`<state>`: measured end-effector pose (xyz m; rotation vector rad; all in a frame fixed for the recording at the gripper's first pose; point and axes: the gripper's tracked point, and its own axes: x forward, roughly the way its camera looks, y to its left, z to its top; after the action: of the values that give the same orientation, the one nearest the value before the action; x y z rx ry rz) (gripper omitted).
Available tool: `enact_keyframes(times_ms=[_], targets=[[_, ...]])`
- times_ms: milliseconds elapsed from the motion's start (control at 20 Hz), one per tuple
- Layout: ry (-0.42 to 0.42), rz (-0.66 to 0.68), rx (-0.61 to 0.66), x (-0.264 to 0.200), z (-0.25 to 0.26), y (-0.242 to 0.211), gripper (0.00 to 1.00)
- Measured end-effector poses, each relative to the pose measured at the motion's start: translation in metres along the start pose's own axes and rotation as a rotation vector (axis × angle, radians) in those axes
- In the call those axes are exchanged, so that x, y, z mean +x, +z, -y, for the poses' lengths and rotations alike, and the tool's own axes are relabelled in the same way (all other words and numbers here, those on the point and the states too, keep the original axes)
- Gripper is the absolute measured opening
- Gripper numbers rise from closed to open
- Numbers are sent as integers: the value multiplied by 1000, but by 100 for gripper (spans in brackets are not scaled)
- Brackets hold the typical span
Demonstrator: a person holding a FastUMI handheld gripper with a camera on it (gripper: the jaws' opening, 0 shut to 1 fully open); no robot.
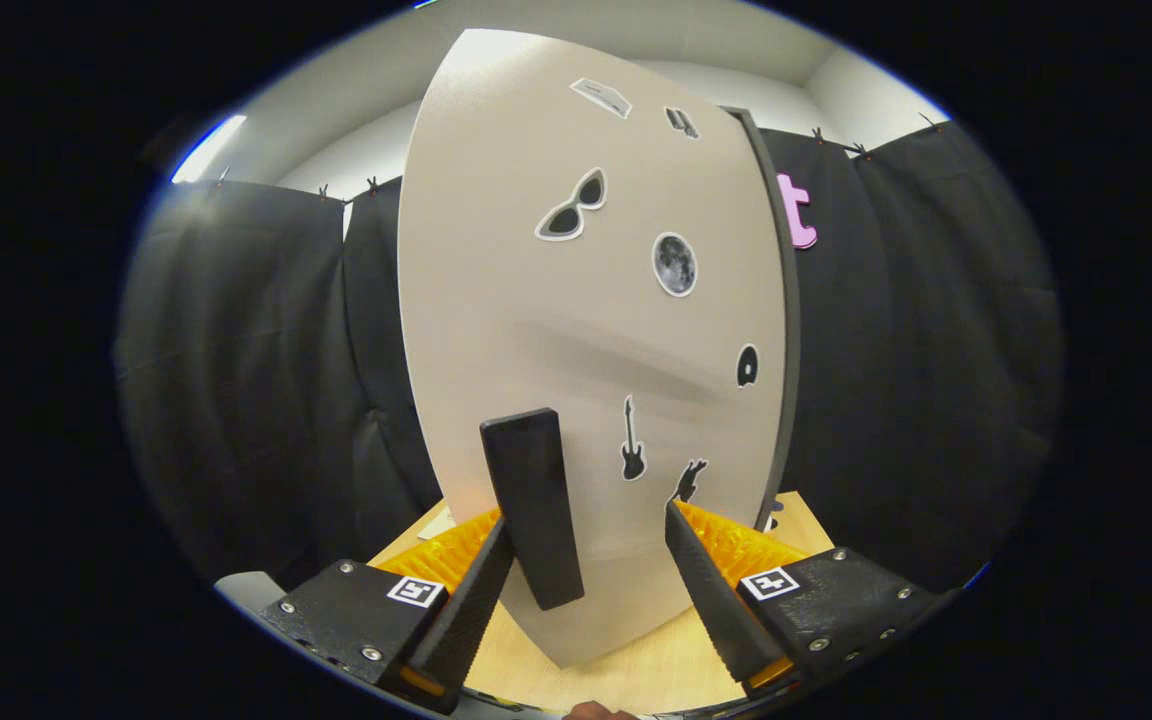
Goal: Open the shoe cabinet door, grab the shoes and put them into the shoe cabinet, then close the shoe cabinet door.
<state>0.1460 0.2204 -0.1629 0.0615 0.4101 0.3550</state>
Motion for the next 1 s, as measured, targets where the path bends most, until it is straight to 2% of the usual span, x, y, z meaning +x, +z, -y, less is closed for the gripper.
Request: enact_keyframes(times_ms=[300,400,650,900,1000], targets=[[45,-36,-61,46,-60,-14,93],[29,-16,-93,63,-65,-14,92],[51,-3,-129,77,-63,-7,92],[58,-14,-105,94,-68,-8,92],[37,-11,-88,99,-67,-6,92]])
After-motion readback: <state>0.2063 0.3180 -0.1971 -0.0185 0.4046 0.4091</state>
